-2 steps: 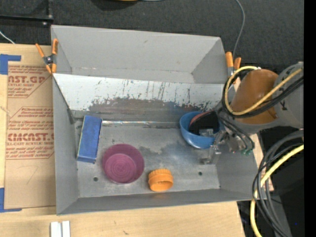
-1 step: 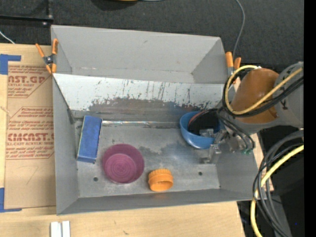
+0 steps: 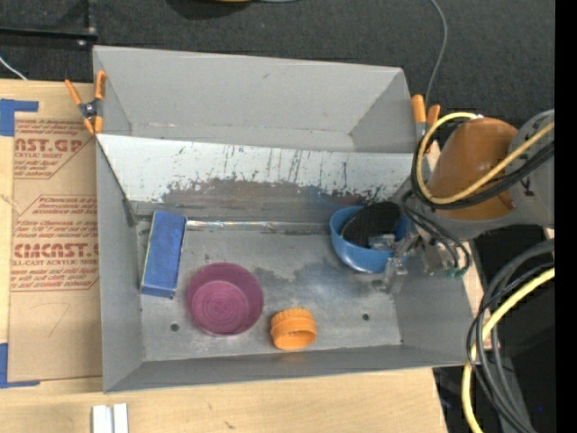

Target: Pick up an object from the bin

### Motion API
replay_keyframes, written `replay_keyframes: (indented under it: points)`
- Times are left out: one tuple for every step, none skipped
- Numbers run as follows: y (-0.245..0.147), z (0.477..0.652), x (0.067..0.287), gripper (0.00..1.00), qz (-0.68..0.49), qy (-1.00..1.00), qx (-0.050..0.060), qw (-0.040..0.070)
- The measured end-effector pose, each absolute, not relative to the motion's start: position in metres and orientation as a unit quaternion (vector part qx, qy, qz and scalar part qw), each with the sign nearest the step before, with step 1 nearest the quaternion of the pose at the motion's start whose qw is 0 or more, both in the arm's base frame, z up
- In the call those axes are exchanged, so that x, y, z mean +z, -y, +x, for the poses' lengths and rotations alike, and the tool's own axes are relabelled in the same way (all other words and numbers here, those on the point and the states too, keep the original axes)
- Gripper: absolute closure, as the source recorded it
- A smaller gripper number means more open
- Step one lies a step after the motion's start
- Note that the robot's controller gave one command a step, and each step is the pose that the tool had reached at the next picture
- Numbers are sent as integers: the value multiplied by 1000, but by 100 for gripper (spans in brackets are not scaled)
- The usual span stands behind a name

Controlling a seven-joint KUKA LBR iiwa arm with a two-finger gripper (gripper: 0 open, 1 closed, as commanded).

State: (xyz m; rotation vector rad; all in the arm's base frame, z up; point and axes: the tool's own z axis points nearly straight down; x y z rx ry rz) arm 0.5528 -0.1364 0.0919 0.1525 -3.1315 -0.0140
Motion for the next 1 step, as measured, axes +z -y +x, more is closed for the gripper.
replay_keyframes:
  points:
    - [137, 554, 120, 100, 49, 999, -3, 2]
